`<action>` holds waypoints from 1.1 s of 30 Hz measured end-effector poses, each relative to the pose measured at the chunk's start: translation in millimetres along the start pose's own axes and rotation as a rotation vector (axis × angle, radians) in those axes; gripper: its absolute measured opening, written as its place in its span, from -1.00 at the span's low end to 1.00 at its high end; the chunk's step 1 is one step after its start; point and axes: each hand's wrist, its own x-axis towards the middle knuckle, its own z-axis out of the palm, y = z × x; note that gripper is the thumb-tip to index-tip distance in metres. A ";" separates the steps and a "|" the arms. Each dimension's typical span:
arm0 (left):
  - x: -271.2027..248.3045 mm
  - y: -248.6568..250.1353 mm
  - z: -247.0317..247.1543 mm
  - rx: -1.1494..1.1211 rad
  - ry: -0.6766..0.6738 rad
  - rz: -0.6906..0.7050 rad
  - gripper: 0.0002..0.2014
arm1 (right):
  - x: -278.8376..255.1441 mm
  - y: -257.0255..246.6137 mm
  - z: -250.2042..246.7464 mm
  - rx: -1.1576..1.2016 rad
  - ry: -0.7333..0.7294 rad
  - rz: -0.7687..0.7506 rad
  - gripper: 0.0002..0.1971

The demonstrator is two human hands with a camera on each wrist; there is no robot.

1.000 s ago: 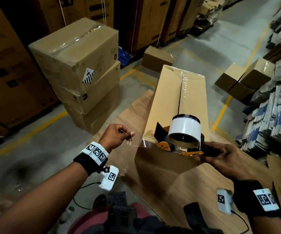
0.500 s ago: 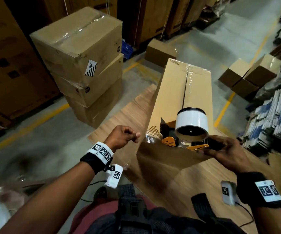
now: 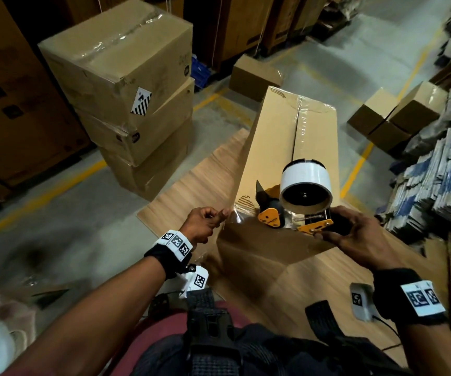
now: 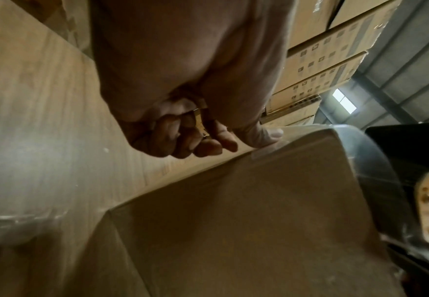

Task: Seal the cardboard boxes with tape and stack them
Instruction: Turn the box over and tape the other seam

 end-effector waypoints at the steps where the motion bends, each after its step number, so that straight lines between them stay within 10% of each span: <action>1: -0.1 0.7 -0.3 0.025 0.016 -0.001 -0.61 | 0.9 1.0 0.3 -0.026 -0.001 -0.002 -0.55; 6: -18.1 16.0 -7.0 0.337 0.260 0.418 -0.83 | 0.1 3.7 2.3 -0.130 0.006 -0.025 -0.57; 9: -40.9 27.3 4.0 0.750 0.197 1.019 -0.50 | -3.0 3.9 3.9 -0.161 0.015 -0.073 -0.59; 11: -46.6 31.1 17.4 1.118 0.055 1.172 -0.32 | -5.3 4.2 3.5 -0.208 -0.002 -0.090 -0.58; 15: -38.6 24.3 19.7 1.452 -0.044 1.147 -0.19 | -8.9 8.6 -4.5 -0.157 -0.057 -0.072 -0.63; 33: -43.5 21.5 25.4 1.463 -0.037 1.002 -0.07 | -72.2 54.5 -118.1 -0.040 0.112 0.186 -0.49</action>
